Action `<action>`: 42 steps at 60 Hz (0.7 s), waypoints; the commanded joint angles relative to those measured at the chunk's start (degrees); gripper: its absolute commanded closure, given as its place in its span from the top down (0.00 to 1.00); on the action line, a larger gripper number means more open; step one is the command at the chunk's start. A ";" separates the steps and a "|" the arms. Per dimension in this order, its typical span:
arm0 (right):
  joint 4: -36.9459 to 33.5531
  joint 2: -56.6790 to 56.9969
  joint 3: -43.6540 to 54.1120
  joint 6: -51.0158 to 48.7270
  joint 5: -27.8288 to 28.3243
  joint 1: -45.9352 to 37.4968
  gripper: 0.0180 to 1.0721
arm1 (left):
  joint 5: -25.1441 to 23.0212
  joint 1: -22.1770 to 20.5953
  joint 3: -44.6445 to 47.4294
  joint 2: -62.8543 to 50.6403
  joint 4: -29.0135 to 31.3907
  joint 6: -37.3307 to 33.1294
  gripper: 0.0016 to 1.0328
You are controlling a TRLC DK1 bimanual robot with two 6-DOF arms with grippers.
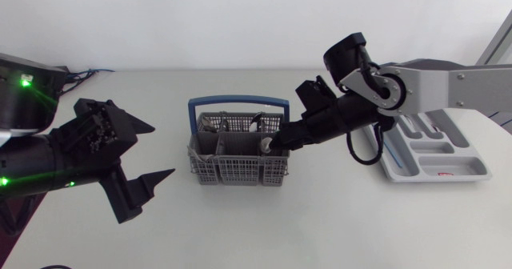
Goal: Unload the cutlery basket into the drawer organizer.
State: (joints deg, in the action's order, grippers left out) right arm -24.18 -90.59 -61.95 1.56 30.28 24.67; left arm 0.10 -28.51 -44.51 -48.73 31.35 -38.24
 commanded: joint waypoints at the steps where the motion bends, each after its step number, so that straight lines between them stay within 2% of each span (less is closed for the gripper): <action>1: 0.37 -2.67 -2.21 1.69 0.74 0.56 0.36 | -0.01 0.48 1.71 0.48 -0.59 -1.14 0.95; 10: 0.54 -3.98 -3.61 2.22 0.92 1.17 0.26 | -0.01 0.56 1.88 0.48 -0.59 -1.22 0.95; 21: 0.72 -4.34 -3.88 2.30 1.80 1.26 0.26 | -0.01 0.56 2.24 0.30 -1.21 -1.31 0.95; 33: 0.81 -5.13 -4.23 2.39 3.12 1.44 0.09 | -0.10 -0.14 0.57 -1.37 -1.38 -0.96 0.95; 42: 0.63 -5.48 -4.32 2.39 3.47 1.70 0.06 | -0.19 -1.63 -0.05 -2.33 -1.12 -0.17 0.95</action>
State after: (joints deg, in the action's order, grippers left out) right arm -23.73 -94.50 -65.28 3.05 34.57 26.02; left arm 0.10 -29.34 -43.86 -50.09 30.44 -38.20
